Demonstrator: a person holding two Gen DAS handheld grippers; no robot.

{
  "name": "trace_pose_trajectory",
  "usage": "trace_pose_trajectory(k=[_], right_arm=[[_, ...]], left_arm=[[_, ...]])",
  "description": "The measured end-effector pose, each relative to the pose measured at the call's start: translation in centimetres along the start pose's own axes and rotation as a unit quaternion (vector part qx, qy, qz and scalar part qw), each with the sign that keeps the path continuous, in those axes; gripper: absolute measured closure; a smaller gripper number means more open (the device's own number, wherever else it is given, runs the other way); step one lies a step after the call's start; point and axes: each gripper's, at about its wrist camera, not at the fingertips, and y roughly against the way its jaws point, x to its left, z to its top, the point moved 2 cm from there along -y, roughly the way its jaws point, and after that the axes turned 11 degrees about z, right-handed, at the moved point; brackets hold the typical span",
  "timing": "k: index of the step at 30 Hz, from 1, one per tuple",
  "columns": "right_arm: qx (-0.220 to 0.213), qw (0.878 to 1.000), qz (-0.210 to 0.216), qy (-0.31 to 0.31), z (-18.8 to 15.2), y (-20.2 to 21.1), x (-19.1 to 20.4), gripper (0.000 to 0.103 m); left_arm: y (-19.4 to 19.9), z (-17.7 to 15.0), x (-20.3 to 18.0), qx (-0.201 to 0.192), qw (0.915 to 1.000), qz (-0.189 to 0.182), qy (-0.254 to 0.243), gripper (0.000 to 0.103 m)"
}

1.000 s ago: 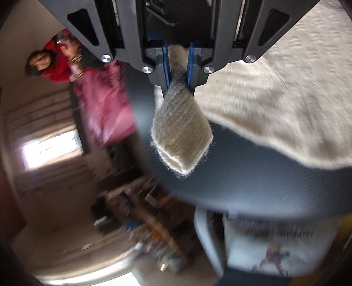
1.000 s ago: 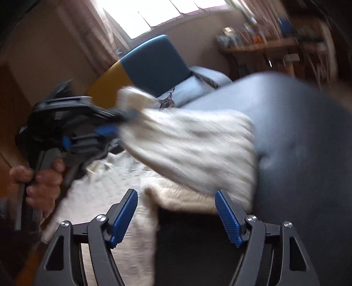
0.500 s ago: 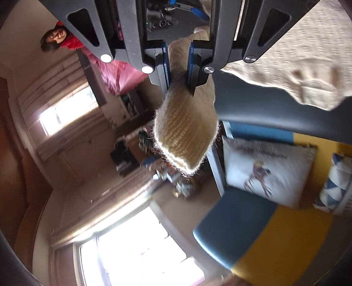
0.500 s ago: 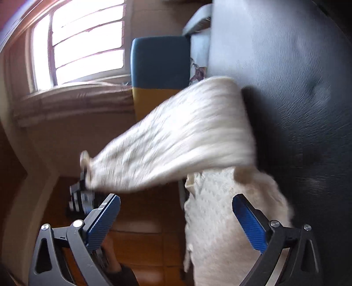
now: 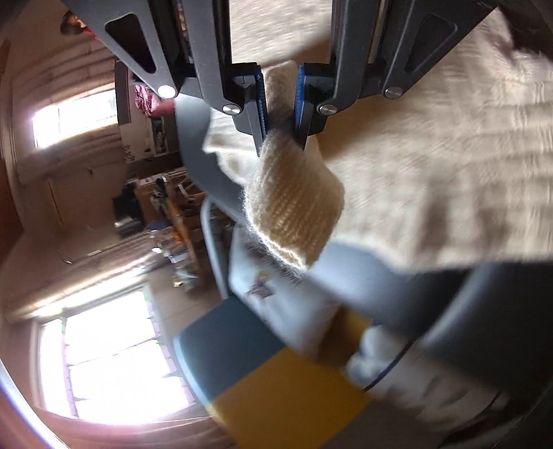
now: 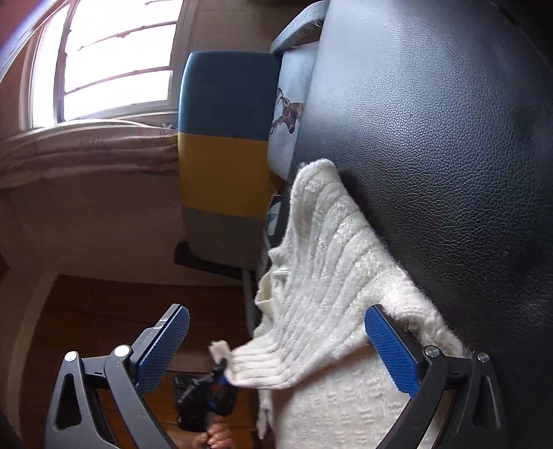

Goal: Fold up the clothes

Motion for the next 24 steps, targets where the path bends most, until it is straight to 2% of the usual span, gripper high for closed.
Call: trace_pose_trajectory(k=[2, 4, 5, 10, 15, 16, 18, 20, 22, 24], right_arm=[[0.004, 1.0, -0.013, 0.009, 0.0, 0.2, 0.1, 0.0], [0.011, 0.999, -0.029, 0.021, 0.0, -0.1, 0.3, 0.0], [0.014, 0.999, -0.037, 0.028, -0.1, -0.3, 0.3, 0.0], [0.036, 0.994, -0.08, 0.064, -0.4, -1.6, 0.6, 0.0], [0.043, 0.991, -0.097, 0.086, -0.6, -2.1, 0.2, 0.0], [0.046, 0.99, -0.098, 0.089, -0.7, -2.1, 0.2, 0.0], [0.051, 0.989, -0.099, 0.095, -0.8, -2.0, 0.2, 0.0], [0.055, 0.988, -0.1, 0.101, -0.8, -2.1, 0.2, 0.0], [0.058, 0.987, -0.103, 0.105, -0.9, -2.2, 0.4, 0.0], [0.06, 0.987, -0.106, 0.108, -0.9, -2.3, 0.6, 0.0]], left_arm=[[-0.5, -0.6, 2.3, 0.014, 0.9997, -0.006, 0.018, 0.09], [-0.5, -1.0, 4.2, 0.03, 0.9987, -0.01, 0.04, 0.084], [-0.5, -1.2, 5.3, 0.04, 0.9977, -0.012, 0.053, 0.078], [1.2, -2.0, 10.0, 0.032, 0.9943, -0.009, 0.101, 0.073], [2.2, -2.9, 12.0, 0.034, 0.9899, -0.04, 0.132, 0.065], [2.5, -3.2, 12.6, 0.033, 0.9859, -0.064, 0.151, 0.063], [2.7, -3.7, 13.3, 0.027, 0.978, -0.1, 0.181, 0.054], [2.4, -3.8, 14.1, 0.029, 0.9721, -0.112, 0.204, 0.05], [1.8, -3.4, 14.1, 0.033, 0.9711, -0.106, 0.211, 0.05], [1.4, -2.9, 13.6, 0.038, 0.9753, -0.091, 0.198, 0.05]])
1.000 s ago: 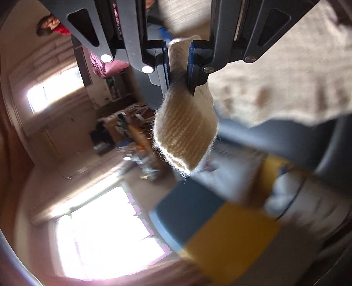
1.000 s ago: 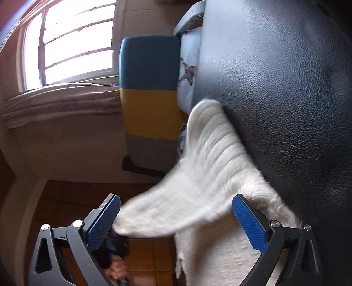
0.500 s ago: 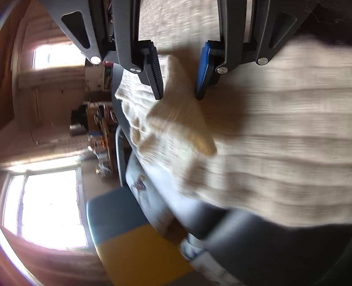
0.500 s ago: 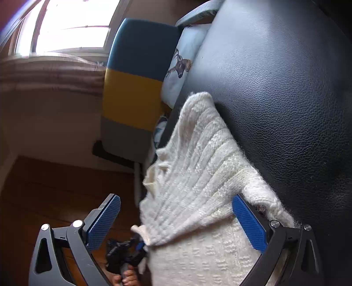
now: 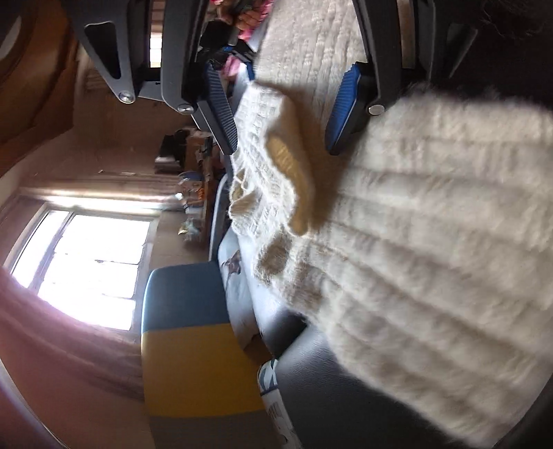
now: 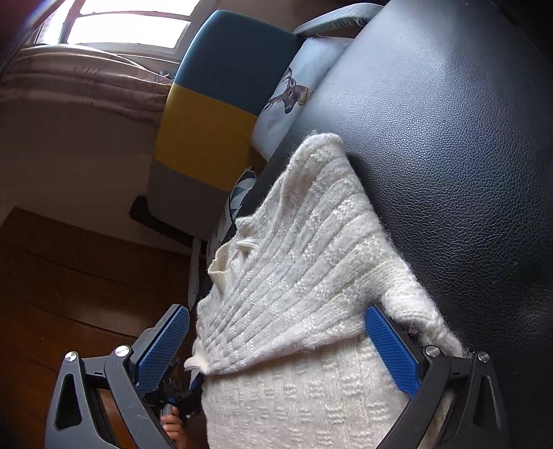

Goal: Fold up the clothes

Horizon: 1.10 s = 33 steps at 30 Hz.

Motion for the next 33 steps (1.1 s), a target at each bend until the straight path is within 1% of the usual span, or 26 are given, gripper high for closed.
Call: trace_pose_trajectory(k=[2, 3, 4, 5, 6, 8, 10, 11, 13, 16, 18, 20, 22, 23, 25, 26, 27, 28, 29, 31, 33], right_arm=[[0.002, 1.0, -0.002, 0.002, 0.0, 0.0, 0.2, 0.0], [0.003, 1.0, -0.003, 0.004, 0.0, 0.0, 0.3, 0.0], [0.005, 1.0, -0.004, 0.006, 0.0, 0.0, 0.3, 0.0], [0.006, 1.0, -0.005, 0.008, 0.0, 0.0, 0.4, 0.0], [0.008, 1.0, -0.006, 0.01, 0.0, 0.0, 0.4, 0.0], [0.012, 1.0, -0.007, 0.016, -0.1, 0.0, 0.5, 0.0], [0.016, 0.999, -0.008, 0.028, -0.3, 0.0, 0.6, 0.0], [0.018, 0.999, -0.01, 0.034, -0.4, -0.1, 0.7, 0.0], [0.021, 0.999, -0.014, 0.047, -0.6, -0.2, 0.8, 0.0], [0.024, 0.998, -0.018, 0.061, -0.8, -0.3, 0.9, 0.0], [0.027, 0.998, -0.019, 0.062, -0.8, -0.3, 0.8, 0.0], [0.031, 0.998, -0.022, 0.059, -0.7, -0.2, 1.0, 0.0], [0.034, 0.998, -0.028, 0.052, -0.4, 0.0, 1.3, 0.0], [0.032, 0.997, -0.026, 0.059, 0.0, 0.2, 2.0, 0.0], [0.03, 0.996, -0.024, 0.087, 0.7, 0.3, 3.3, 0.0], [0.03, 0.994, -0.026, 0.1, 1.1, 0.2, 3.9, 0.0], [0.033, 0.993, -0.03, 0.111, 1.6, -0.4, 4.4, 0.0], [0.037, 0.991, -0.036, 0.122, 2.0, -1.1, 4.9, 0.0], [0.041, 0.989, -0.041, 0.133, 2.4, -1.7, 5.3, 0.0], [0.042, 0.989, -0.042, 0.138, 3.4, -3.1, 5.6, 0.0], [0.039, 0.989, -0.042, 0.136, 4.8, -4.7, 5.6, 0.0]], left_arm=[[-0.6, 0.2, -1.0, -0.008, 0.9994, 0.029, -0.018, 0.051], [-0.9, 0.3, -1.8, -0.02, 0.9981, 0.043, -0.039, 0.061], [-0.9, 0.2, -2.6, -0.026, 0.9961, 0.058, -0.06, 0.067], [-0.9, 0.1, -3.4, -0.029, 0.9939, 0.068, -0.082, 0.094], [-0.9, 0.0, -4.4, -0.03, 0.9923, 0.063, -0.102, 0.097], [0.5, -0.5, -6.6, -0.06, 0.9849, 0.057, -0.152, 0.097], [2.0, -1.0, -8.8, -0.089, 0.9741, 0.052, -0.201, 0.097], [1.9, -0.8, -8.5, -0.087, 0.9729, 0.065, -0.204, 0.097], [0.8, 0.0, -6.4, -0.077, 0.9675, 0.136, -0.199, 0.097], [-1.4, 0.7, -3.8, -0.061, 0.9605, 0.201, -0.183, 0.097], [-1.2, 0.6, -3.1, -0.065, 0.9647, 0.185, -0.176, 0.095], [-0.9, 0.6, -3.0, -0.064, 0.9658, 0.187, -0.167, 0.094], [0.2, 0.2, -3.5, -0.075, 0.9593, 0.216, -0.167, 0.091], [0.8, 0.0, -3.7, -0.08, 0.9557, 0.229, -0.166, 0.086], [3.1, -1.0, -4.4, -0.116, 0.9454, 0.251, -0.173, 0.086], [3.9, -1.4, -5.0, -0.123, 0.9477, 0.237, -0.175, 0.086], [4.5, -2.0, -5.6, -0.128, 0.9522, 0.208, -0.183, 0.085], [4.4, -2.5, -6.6, -0.128, 0.9541, 0.188, -0.195, 0.084], [4.5, -2.4, -6.9, -0.124, 0.9542, 0.174, -0.209, 0.084], [2.6, -2.8, -8.0, -0.105, 0.9496, 0.175, -0.238, 0.083], [1.2, -3.1, -8.2, -0.091, 0.9454, 0.184, -0.253, 0.083]])
